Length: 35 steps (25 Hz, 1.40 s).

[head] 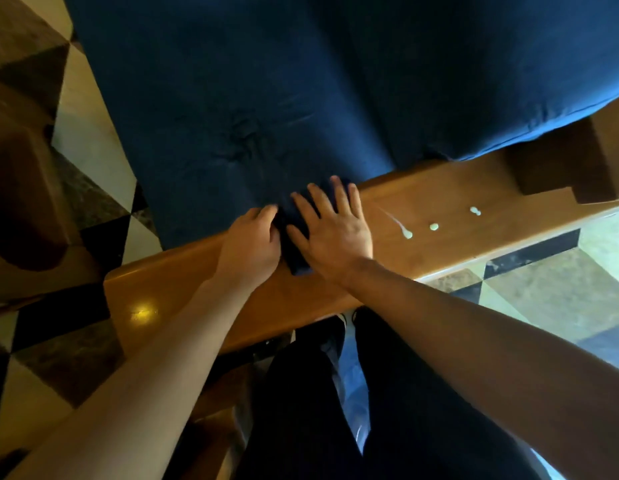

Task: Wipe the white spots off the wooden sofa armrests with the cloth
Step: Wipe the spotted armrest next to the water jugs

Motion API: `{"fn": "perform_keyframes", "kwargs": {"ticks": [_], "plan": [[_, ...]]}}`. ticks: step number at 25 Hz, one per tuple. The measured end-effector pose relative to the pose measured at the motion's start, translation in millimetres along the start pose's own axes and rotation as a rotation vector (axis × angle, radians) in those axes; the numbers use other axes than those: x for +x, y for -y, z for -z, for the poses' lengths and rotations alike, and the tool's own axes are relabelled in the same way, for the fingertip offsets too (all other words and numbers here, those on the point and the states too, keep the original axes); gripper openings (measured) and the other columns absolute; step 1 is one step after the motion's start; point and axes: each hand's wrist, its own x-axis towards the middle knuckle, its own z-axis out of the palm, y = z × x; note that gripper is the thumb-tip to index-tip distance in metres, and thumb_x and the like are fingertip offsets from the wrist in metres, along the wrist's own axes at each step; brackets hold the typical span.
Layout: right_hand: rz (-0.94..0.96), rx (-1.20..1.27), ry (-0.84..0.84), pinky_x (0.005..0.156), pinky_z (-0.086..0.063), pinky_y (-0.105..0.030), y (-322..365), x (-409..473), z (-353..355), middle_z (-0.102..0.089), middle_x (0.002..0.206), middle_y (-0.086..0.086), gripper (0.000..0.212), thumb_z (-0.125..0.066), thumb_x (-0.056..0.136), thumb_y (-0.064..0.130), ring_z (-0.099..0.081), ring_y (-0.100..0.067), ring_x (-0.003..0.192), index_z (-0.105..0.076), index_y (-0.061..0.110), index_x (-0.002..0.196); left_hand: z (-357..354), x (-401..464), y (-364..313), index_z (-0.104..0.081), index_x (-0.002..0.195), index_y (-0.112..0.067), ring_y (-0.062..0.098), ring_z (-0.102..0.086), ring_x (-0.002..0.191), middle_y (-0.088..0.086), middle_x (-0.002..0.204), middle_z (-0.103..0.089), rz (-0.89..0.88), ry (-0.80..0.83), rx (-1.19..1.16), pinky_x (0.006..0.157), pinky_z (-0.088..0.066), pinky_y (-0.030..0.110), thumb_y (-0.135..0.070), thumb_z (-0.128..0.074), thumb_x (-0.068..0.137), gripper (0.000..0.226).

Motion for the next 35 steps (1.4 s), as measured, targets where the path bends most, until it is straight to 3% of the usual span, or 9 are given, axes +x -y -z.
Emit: {"fn": "perform_keyframes", "kwargs": {"ticks": [3,5,10,14,18,23,26,29,35], "plan": [[0.098,-0.023,0.024,0.097,-0.040,-0.043,-10.8,31.3,10.4,-0.067,0.119,-0.003,0.058,-0.019,0.102,0.059,-0.059,-0.030,0.108,-0.061,0.025,0.123,-1.3,0.2,9.1,-0.059,0.124,-0.024,0.025,-0.059,0.114,0.001,0.119,-0.063,0.117,-0.011,-0.083,0.084,-0.045,0.032,-0.023,-0.043,0.102,0.027],[0.038,-0.035,-0.026,0.096,-0.040,-0.041,-51.1,29.8,12.0,-0.068,0.114,-0.003,0.059,-0.018,0.102,0.056,-0.060,-0.030,0.107,-0.065,0.023,0.115,-7.3,-2.3,2.9,-0.055,0.135,-0.027,0.024,-0.055,0.125,0.001,0.133,-0.061,0.147,0.004,0.019,0.091,-0.048,0.035,-0.033,-0.048,0.102,0.034],[-0.213,0.071,-0.277,0.126,-0.020,-0.048,-153.1,-33.2,-4.6,-0.038,0.160,-0.008,0.057,-0.038,0.105,0.046,-0.024,-0.033,0.153,-0.037,0.019,0.155,-29.7,-1.9,-46.0,-0.052,0.142,-0.012,0.033,-0.053,0.128,0.014,0.137,-0.060,0.048,-0.093,0.162,0.108,-0.045,0.048,-0.032,-0.056,0.099,0.047],[-0.482,0.144,-0.271,0.124,-0.021,-0.054,-215.8,-80.8,-7.8,-0.027,0.166,-0.013,0.063,-0.030,0.105,0.047,-0.018,-0.031,0.155,-0.027,0.014,0.159,-57.3,9.0,-97.4,-0.043,0.147,-0.006,0.042,-0.043,0.139,0.026,0.147,-0.050,-0.105,-0.046,0.274,0.117,-0.034,0.057,-0.028,-0.059,0.096,0.058],[-0.719,0.255,-0.342,0.127,-0.010,-0.052,-169.5,-73.3,-11.7,-0.017,0.170,-0.009,0.067,-0.035,0.104,0.044,-0.008,-0.031,0.157,-0.020,0.012,0.161,-73.9,18.3,-133.7,-0.035,0.155,-0.006,0.044,-0.029,0.150,0.028,0.159,-0.036,-0.210,0.021,0.315,0.123,-0.023,0.058,-0.023,-0.058,0.096,0.066],[-0.239,0.139,-0.289,0.124,-0.022,-0.052,-188.7,-119.5,-27.3,-0.024,0.168,-0.008,0.063,-0.042,0.104,0.045,-0.013,-0.030,0.157,-0.030,0.018,0.159,-81.4,15.7,-133.4,-0.040,0.153,-0.002,0.045,-0.025,0.151,0.029,0.162,-0.028,-0.400,0.021,0.423,0.122,-0.025,0.056,-0.016,-0.060,0.092,0.066],[-0.599,0.282,-0.314,0.126,-0.019,-0.050,-250.7,-145.6,-26.9,-0.013,0.170,-0.014,0.065,-0.042,0.105,0.038,-0.008,-0.035,0.157,-0.022,0.009,0.160,-90.1,11.4,-141.2,-0.038,0.152,0.003,0.047,-0.021,0.152,0.032,0.163,-0.023,-0.387,0.017,0.444,0.123,-0.023,0.057,-0.018,-0.056,0.095,0.064],[-0.831,0.549,-0.412,0.124,-0.008,-0.034,-303.4,-123.1,-15.3,-0.004,0.171,-0.006,0.064,-0.037,0.105,0.040,-0.003,-0.031,0.157,-0.015,0.019,0.161,-111.6,12.6,-159.7,-0.038,0.154,-0.001,0.045,-0.018,0.154,0.029,0.165,-0.020,-0.573,0.063,0.426,0.122,-0.024,0.058,-0.025,-0.051,0.096,0.064],[-1.199,0.816,-0.563,0.112,-0.034,-0.047,-358.7,-65.9,7.9,-0.047,0.142,-0.008,0.066,-0.024,0.086,0.055,-0.043,-0.036,0.130,-0.049,0.028,0.141,-135.9,15.1,-184.4,-0.044,0.152,-0.005,0.046,-0.019,0.153,0.026,0.164,-0.025,-0.748,0.082,0.471,0.122,-0.024,0.060,-0.025,-0.049,0.099,0.057]]}}
